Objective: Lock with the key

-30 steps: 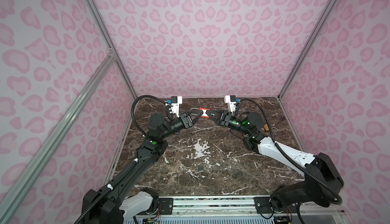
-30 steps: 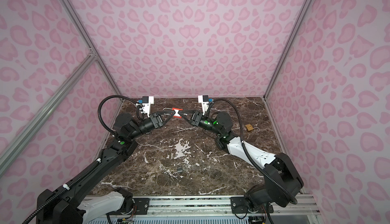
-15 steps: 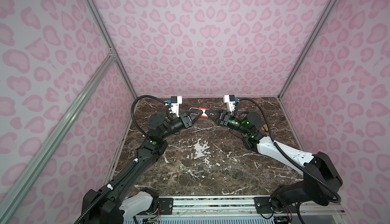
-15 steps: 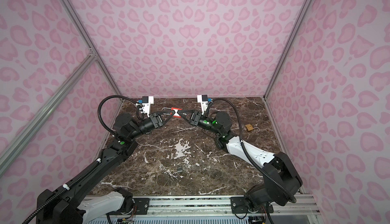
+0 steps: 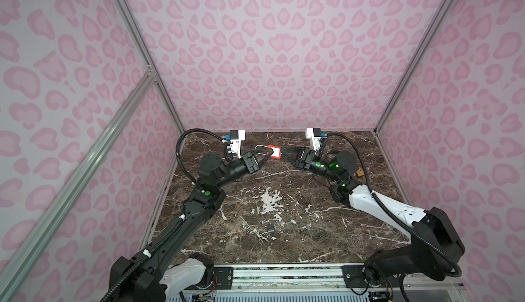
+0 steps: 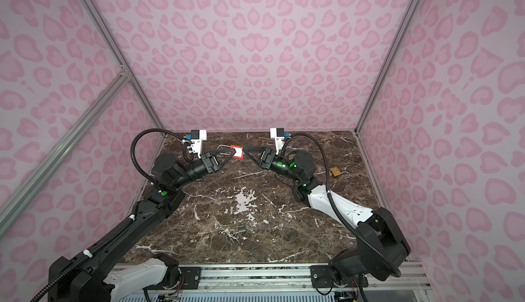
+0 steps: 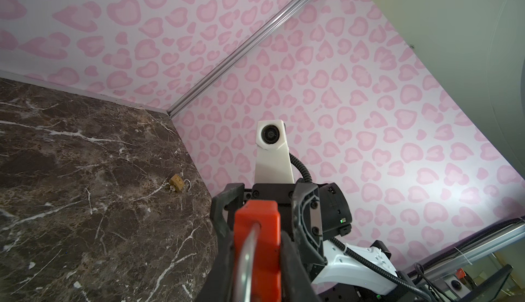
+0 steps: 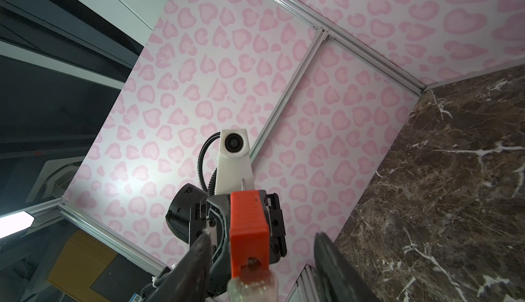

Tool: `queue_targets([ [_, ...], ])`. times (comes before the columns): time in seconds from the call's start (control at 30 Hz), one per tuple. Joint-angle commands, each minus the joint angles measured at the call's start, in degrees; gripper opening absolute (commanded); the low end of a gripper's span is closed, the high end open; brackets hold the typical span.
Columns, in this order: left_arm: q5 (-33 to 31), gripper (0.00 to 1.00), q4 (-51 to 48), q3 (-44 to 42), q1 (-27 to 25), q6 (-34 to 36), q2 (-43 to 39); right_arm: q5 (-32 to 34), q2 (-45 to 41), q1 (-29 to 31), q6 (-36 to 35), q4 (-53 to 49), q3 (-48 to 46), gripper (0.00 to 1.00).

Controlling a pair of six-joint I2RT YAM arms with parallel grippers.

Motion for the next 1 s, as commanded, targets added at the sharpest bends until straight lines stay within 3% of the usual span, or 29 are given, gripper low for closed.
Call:
queue_targets([
  [0.0,-0.1,0.1,3.5,0.1,0.1,0.2,-0.1,-0.4,-0.3,-0.5,-0.2,1.4,-1.0,0.59],
  [0.47,-0.4,0.1,3.5,0.2,0.1,0.2,0.1,-1.5,-0.4,0.6,-0.9,2.8,-2.8,0.58],
  [0.8,-0.3,0.1,3.6,0.4,0.1,0.1,0.3,-0.9,-1.1,0.8,-3.4,0.4,-3.5,0.43],
  [0.97,-0.3,0.1,3.5,0.5,0.0,0.0,0.1,-0.7,-1.1,0.6,-4.0,-0.7,-3.7,0.44],
])
